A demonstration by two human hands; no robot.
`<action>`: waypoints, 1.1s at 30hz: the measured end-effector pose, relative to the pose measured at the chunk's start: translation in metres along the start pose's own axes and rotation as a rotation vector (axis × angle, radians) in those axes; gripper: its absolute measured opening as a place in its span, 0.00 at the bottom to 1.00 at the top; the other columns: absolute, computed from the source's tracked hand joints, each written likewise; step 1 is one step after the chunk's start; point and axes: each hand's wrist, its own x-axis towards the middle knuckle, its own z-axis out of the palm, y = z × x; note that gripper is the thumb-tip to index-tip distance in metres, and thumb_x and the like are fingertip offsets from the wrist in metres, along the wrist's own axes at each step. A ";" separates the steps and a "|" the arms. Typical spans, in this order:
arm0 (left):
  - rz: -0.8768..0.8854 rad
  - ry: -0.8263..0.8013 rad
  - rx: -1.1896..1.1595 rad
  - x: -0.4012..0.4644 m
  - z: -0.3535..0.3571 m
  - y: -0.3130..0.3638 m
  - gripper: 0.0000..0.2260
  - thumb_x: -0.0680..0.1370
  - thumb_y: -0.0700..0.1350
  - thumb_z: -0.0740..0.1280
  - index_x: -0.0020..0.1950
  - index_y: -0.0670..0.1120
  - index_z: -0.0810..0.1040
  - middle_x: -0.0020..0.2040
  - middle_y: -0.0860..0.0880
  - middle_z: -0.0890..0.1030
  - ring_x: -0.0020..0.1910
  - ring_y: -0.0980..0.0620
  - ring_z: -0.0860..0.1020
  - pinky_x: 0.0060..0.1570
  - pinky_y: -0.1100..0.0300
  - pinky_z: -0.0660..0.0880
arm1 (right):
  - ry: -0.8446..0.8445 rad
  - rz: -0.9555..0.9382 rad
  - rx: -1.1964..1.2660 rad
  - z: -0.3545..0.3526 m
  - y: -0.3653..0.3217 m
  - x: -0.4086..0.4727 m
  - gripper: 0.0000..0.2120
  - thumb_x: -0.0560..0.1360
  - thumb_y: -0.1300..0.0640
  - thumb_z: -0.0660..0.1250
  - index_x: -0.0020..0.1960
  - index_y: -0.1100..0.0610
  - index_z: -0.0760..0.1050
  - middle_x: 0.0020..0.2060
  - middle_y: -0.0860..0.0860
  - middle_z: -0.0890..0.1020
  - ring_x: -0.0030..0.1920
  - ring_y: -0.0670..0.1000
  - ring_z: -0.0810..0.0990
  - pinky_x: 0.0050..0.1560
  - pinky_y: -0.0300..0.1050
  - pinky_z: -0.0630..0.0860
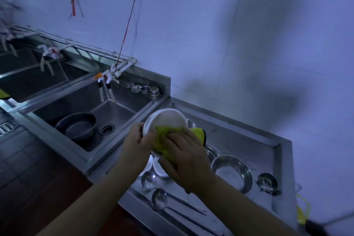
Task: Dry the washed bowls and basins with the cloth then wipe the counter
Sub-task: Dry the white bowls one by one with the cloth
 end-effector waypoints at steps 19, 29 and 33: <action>0.026 -0.589 -0.047 0.065 -0.048 0.034 0.14 0.70 0.45 0.64 0.51 0.62 0.80 0.50 0.49 0.81 0.48 0.47 0.80 0.44 0.52 0.78 | 0.079 -0.528 -0.288 0.001 0.021 0.040 0.06 0.75 0.57 0.70 0.50 0.56 0.84 0.46 0.56 0.84 0.41 0.55 0.82 0.49 0.49 0.77; 0.220 -0.388 -0.119 0.071 -0.037 0.016 0.14 0.72 0.44 0.58 0.54 0.58 0.74 0.53 0.56 0.78 0.50 0.62 0.75 0.47 0.67 0.73 | 0.182 -0.417 -0.296 0.010 0.003 0.049 0.09 0.75 0.55 0.72 0.54 0.54 0.83 0.47 0.54 0.85 0.39 0.54 0.83 0.45 0.48 0.78; 0.173 -0.860 0.182 0.100 -0.059 0.028 0.17 0.70 0.46 0.61 0.56 0.61 0.76 0.52 0.52 0.80 0.51 0.52 0.78 0.49 0.55 0.76 | 0.018 -0.691 -0.324 -0.006 0.026 0.057 0.07 0.75 0.53 0.71 0.51 0.52 0.84 0.44 0.54 0.85 0.43 0.54 0.83 0.51 0.49 0.79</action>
